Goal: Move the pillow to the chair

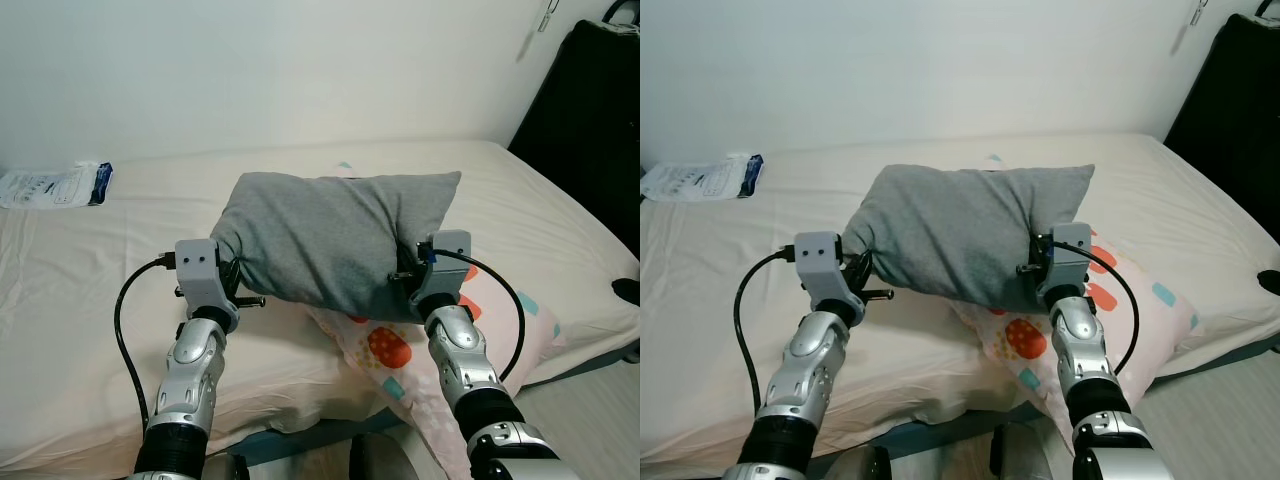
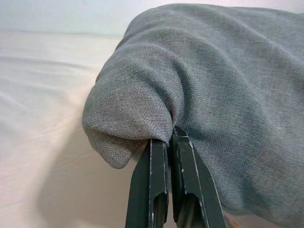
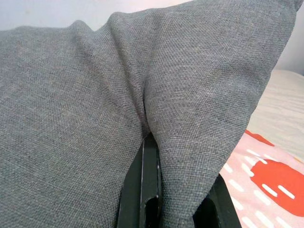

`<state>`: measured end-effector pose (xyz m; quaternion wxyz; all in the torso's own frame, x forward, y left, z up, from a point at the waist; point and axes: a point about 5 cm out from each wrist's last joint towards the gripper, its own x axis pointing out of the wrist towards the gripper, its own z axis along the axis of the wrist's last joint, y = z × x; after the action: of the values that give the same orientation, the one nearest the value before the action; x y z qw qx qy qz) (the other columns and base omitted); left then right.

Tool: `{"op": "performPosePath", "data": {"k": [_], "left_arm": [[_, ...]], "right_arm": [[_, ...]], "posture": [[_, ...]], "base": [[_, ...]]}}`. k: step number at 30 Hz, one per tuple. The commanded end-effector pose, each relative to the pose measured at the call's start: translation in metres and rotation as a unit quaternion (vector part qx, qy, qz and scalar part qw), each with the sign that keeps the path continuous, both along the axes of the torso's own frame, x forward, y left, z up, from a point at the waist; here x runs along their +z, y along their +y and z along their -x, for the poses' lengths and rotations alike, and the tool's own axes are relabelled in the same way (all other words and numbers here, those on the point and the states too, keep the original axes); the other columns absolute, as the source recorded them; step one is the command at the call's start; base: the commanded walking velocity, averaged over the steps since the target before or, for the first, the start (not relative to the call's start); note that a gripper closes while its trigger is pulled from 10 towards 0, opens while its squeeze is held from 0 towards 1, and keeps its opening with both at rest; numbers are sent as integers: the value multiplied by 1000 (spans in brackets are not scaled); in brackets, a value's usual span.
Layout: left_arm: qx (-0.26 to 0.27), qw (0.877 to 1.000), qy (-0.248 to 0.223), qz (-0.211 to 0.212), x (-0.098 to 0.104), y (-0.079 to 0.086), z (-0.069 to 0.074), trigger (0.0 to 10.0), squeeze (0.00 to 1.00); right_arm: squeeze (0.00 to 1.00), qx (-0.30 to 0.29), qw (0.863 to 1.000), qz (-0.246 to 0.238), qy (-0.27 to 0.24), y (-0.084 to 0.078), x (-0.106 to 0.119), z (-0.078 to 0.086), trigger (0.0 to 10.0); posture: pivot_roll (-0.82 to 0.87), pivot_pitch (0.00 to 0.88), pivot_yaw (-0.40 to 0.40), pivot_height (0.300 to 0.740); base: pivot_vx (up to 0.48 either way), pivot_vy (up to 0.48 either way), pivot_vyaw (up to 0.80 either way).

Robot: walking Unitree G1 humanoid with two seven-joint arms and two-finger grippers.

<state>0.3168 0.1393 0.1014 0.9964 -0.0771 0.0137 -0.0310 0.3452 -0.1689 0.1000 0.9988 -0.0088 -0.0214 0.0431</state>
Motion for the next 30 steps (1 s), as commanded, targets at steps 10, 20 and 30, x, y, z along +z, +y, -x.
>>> {"op": "performPosePath", "data": {"k": [10,20,30], "left_arm": [[21,997,-34,-72,13,5,-5,10000,0],[18,995,-55,-83,17,1,-5,10000,0],[25,995,-63,-79,19,2,-6,10000,0]], "right_arm": [[0,10,999,47,-14,6,9,-6,10000],[0,15,999,39,-15,6,9,-6,10000],[0,14,999,50,-16,8,9,-6,10000]], "posture": [[-17,0,-94,633],[-16,0,-92,653],[-10,0,-94,683]], "base": [[0,0,0],[0,0,0],[0,0,0]]}}
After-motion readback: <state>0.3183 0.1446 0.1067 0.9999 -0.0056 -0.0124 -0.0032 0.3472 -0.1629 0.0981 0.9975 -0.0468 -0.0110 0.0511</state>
